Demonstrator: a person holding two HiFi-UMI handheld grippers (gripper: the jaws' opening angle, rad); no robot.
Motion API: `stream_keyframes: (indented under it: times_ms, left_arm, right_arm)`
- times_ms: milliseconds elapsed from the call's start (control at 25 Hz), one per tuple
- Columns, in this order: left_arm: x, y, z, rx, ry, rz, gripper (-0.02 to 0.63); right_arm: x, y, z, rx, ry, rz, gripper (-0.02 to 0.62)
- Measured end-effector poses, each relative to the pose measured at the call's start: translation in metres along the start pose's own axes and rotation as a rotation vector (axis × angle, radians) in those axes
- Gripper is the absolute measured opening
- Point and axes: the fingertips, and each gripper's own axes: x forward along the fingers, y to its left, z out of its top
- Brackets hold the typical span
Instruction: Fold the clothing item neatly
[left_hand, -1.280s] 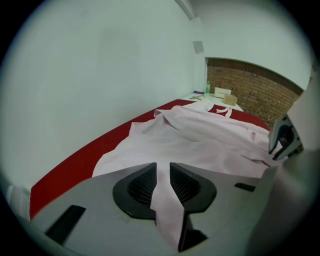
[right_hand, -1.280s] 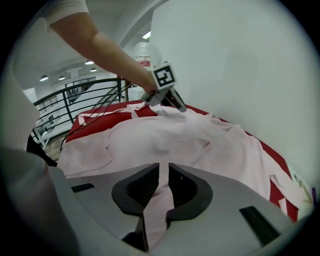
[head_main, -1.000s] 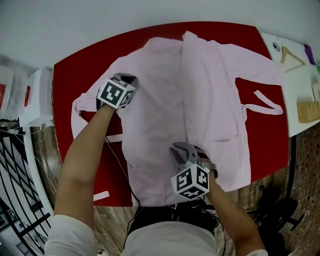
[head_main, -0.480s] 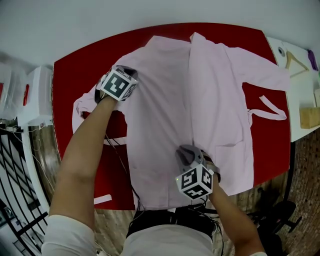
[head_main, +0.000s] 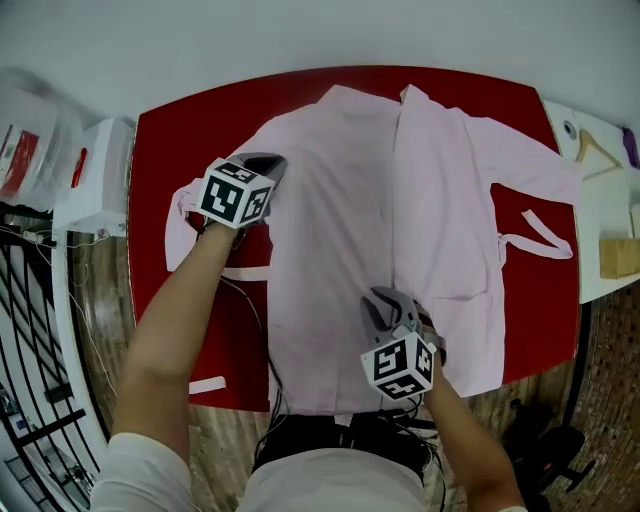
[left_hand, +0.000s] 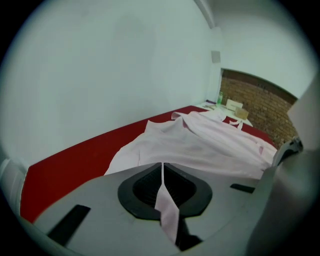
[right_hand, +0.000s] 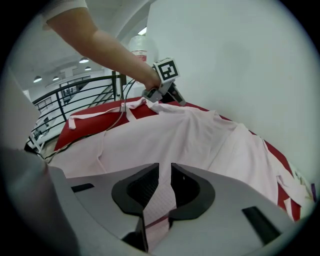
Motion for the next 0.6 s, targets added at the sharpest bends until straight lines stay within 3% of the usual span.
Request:
stream_keyframes:
  times_ms: [280,600]
  left_arm:
    - [-0.087,-0.029,-0.015,-0.195,-0.166,0.075,0.006]
    - [-0.179,-0.054,-0.069,-0.359,-0.267,0.189,0.007]
  right_arm:
    - [-0.009,0.005,0.021,-0.107,-0.081,0.058,0.061]
    - [-0.021,0.031,0.037,-0.213,-0.125,0.12,0.063]
